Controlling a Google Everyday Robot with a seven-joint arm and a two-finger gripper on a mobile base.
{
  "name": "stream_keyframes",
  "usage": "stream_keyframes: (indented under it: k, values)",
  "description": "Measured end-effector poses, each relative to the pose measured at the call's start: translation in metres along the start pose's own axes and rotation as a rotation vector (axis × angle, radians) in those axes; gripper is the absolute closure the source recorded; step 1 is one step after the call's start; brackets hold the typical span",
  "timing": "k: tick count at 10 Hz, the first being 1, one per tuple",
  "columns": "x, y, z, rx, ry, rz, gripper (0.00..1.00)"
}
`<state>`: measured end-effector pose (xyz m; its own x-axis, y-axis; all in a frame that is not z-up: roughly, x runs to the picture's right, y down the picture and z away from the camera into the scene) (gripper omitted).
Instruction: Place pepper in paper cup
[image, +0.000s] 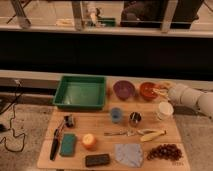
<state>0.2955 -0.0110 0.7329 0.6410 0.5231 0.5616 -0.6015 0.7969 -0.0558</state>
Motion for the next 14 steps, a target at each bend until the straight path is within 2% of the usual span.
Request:
stream_keyframes:
  k: [8,9,12,14]
  values:
    - [0.001,0.000,0.000,0.001,0.001,0.003,0.93]
    - [0.003,0.000,-0.001,0.002,0.010,0.011,0.93]
    - [0.029,0.007,-0.002,-0.003,0.050,0.037,0.93]
    - [0.032,0.016,0.002,-0.032,0.055,0.043,0.93]
